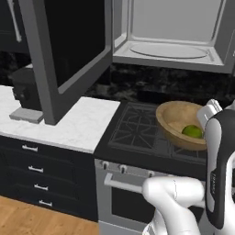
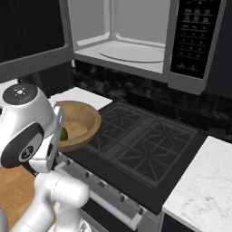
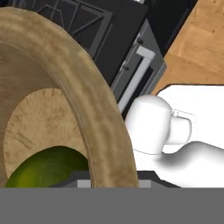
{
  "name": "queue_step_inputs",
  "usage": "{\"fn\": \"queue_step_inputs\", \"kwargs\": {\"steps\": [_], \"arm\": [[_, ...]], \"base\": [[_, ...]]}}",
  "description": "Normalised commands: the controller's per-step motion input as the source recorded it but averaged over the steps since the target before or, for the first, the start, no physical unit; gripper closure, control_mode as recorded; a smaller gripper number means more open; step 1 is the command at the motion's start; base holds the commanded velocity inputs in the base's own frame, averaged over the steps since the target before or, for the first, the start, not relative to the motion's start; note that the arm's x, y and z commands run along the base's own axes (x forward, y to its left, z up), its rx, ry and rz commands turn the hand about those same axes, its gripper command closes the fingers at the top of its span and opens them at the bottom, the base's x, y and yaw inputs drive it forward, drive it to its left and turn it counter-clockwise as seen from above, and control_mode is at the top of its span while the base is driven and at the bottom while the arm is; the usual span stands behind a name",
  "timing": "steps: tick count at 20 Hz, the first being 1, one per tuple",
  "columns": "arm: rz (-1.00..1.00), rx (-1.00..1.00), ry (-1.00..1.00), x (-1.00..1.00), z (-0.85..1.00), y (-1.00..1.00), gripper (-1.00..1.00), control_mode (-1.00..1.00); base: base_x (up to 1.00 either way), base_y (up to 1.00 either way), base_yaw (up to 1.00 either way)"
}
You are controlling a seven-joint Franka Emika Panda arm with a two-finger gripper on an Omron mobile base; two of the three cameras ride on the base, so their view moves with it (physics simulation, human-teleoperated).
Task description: Pick the lime from the sink and place it in the bowl. Then pick the bowl and place it in the microwave. Then close the microwave door and press the start button.
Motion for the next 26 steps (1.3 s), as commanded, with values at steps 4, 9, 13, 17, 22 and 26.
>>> {"fn": "queue_step_inputs", "kwargs": {"steps": [4, 9, 13, 17, 22, 26], "arm": [[0.0, 0.0, 0.0, 0.0, 0.0, 0.0, 1.0, 1.0], [0.0, 0.0, 0.0, 0.0, 0.0, 0.0, 1.0, 1.0], [0.0, 0.0, 0.0, 0.0, 0.0, 0.0, 1.0, 1.0], [0.0, 0.0, 0.0, 0.0, 0.0, 0.0, 1.0, 1.0], [-0.05, 0.0, -0.26, -0.05, 0.71, -0.07, 1.0, -1.0], [-0.14, 0.0, -0.25, 0.0, 0.77, 0.0, 1.0, -1.0]], "base": [[0.31, 0.06, 0.33], [0.32, -0.19, 0.19], [0.42, -0.21, 0.1], [0.04, -0.02, 0.03], [0.0, 0.0, 0.0], [0.0, 0.0, 0.0]]}}
